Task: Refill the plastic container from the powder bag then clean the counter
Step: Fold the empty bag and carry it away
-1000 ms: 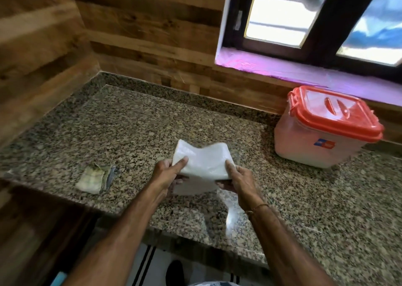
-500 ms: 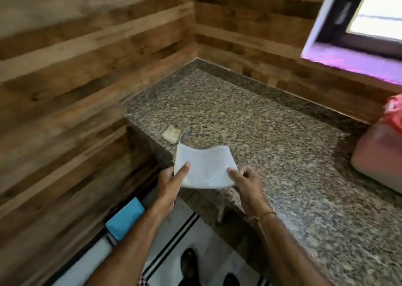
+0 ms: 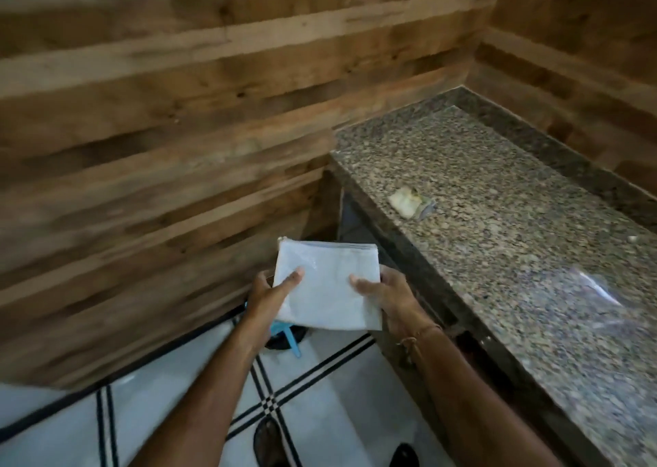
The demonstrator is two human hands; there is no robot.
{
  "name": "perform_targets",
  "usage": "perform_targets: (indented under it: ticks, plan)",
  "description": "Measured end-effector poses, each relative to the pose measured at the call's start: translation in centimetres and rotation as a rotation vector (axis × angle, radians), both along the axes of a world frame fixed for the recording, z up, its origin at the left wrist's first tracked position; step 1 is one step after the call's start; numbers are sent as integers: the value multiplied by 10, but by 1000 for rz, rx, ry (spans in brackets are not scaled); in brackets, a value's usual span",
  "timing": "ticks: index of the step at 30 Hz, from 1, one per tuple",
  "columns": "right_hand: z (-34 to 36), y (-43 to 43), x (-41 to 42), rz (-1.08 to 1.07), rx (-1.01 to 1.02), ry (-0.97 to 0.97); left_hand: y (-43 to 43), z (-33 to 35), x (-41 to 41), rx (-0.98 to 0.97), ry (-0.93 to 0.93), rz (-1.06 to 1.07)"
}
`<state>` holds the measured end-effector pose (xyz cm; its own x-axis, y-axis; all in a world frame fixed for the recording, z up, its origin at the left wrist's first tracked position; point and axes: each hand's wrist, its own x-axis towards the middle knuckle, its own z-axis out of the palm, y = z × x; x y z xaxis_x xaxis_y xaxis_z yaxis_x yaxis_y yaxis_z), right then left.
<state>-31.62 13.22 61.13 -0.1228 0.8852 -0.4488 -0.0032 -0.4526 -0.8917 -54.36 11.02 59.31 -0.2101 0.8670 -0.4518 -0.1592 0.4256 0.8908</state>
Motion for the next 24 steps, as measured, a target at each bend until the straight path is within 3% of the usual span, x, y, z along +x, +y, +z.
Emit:
perform_targets:
  ticks: [5,10,15,21,24]
  plan:
    - [-42,17,-76,28,-10,-148,-2,-40,-86,-163,-73,85]
    - [-80,46,-113,33,-54,-265,5,-74,-120,-364,-218,31]
    - [-156,91,-145,94,-107,-460,30,-128,-142,-428,-70,246]
    - [-313,115,-173,232,-215,-594,56,-264,-162,-543,247,421]
    - [-405,115,-180,313,-255,-674,61,-350,-175,-549,246,569]
